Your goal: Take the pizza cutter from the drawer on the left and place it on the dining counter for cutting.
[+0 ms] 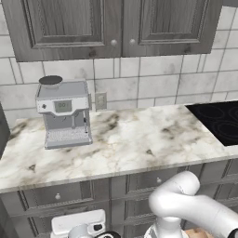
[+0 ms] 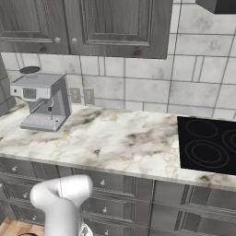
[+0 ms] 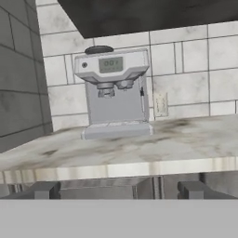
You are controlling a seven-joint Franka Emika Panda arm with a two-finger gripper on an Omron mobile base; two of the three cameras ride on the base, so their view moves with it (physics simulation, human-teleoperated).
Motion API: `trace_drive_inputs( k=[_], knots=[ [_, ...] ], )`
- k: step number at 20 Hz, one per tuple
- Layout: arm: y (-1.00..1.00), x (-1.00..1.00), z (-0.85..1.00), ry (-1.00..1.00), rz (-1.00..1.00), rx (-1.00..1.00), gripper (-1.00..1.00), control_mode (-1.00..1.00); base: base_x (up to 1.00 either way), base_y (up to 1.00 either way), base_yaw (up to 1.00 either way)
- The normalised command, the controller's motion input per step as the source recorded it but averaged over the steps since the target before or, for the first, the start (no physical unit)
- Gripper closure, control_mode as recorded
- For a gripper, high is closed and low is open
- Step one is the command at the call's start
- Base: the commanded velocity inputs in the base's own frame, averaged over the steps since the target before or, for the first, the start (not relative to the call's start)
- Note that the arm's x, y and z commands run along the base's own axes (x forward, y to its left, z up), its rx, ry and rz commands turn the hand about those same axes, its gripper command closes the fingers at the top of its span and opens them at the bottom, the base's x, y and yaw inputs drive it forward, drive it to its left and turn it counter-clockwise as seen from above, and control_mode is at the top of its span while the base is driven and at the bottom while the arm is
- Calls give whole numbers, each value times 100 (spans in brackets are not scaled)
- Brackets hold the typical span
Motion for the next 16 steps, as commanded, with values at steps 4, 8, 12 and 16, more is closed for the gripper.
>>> trace_drive_inputs(
  k=[4, 8, 12, 16],
  knots=[
    [0, 18, -6, 0, 0, 0, -100, -100, 0, 0, 0],
    [0, 21, -22, 0, 0, 0, -100, -100, 0, 0, 0],
    [-1, 28, -41, 1, 0, 3, -100, -100, 0, 0, 0],
    [0, 40, -47, 0, 0, 0, -100, -100, 0, 0, 0]
  ],
)
